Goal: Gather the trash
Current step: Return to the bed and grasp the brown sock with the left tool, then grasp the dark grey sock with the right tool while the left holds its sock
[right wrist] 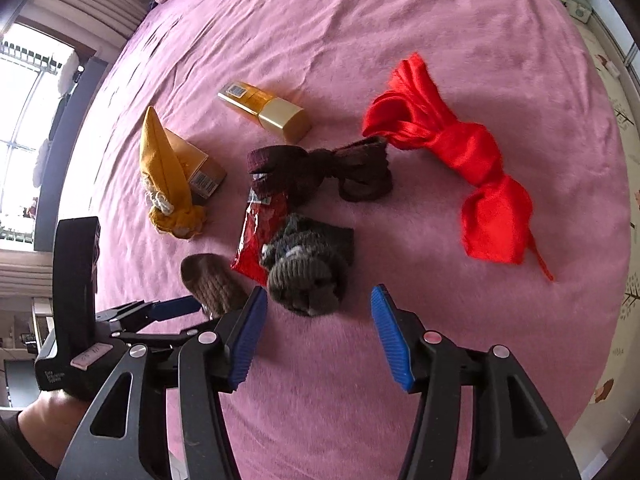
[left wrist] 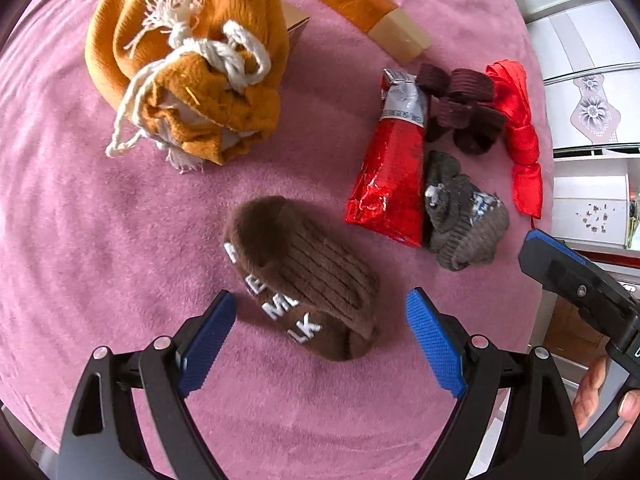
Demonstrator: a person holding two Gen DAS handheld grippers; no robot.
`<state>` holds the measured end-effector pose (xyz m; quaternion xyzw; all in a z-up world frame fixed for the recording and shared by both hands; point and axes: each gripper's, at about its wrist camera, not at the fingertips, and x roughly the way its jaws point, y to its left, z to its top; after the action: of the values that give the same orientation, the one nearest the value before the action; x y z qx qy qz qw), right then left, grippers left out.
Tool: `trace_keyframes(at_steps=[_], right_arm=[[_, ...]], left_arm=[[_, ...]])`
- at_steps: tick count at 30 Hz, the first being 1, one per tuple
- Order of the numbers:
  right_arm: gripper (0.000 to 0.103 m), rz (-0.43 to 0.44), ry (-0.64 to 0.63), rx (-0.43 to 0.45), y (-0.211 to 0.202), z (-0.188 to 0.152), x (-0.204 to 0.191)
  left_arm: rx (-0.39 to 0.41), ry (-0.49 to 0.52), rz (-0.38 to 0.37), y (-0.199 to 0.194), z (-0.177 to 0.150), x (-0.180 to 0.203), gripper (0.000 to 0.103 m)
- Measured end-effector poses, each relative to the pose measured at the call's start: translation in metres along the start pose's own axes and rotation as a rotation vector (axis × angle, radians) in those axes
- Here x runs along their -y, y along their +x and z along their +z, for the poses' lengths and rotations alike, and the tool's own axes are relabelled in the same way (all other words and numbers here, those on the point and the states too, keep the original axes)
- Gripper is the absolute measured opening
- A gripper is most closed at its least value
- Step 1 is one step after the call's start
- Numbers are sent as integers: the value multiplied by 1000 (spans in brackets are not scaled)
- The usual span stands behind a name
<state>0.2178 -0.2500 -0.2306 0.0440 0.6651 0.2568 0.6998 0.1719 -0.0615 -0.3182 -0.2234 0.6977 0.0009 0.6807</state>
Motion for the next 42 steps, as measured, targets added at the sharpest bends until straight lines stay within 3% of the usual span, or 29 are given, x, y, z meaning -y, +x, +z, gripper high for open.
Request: trace_keyframes(at_steps=[5, 10, 12, 13, 17, 24, 31, 42], right_arm=[[57, 10, -1, -27, 15, 10, -2], [58, 33, 5, -70, 29, 12, -4], [53, 22, 6, -79, 33, 10, -5], [42, 10, 3, -84, 35, 10, -5], [34, 18, 15, -64, 28, 4, -4], [33, 32, 70, -23, -3, -19, 8], [33, 32, 97, 11, -44, -53, 23], [33, 6, 211, 118, -109, -116, 69]], left_arm=[[-14, -15, -6, 5, 3, -3, 84], [-23, -31, 42, 3, 6, -12, 65], [-24, -24, 75, 2, 5, -11, 56], [-22, -23, 81, 0, 5, -13, 53], [-6, -35, 52, -9, 5, -17, 19], [16, 26, -12, -33, -10, -10, 17], [16, 106, -24, -55, -29, 15, 17], [-27, 308, -40, -62, -92, 108, 17]])
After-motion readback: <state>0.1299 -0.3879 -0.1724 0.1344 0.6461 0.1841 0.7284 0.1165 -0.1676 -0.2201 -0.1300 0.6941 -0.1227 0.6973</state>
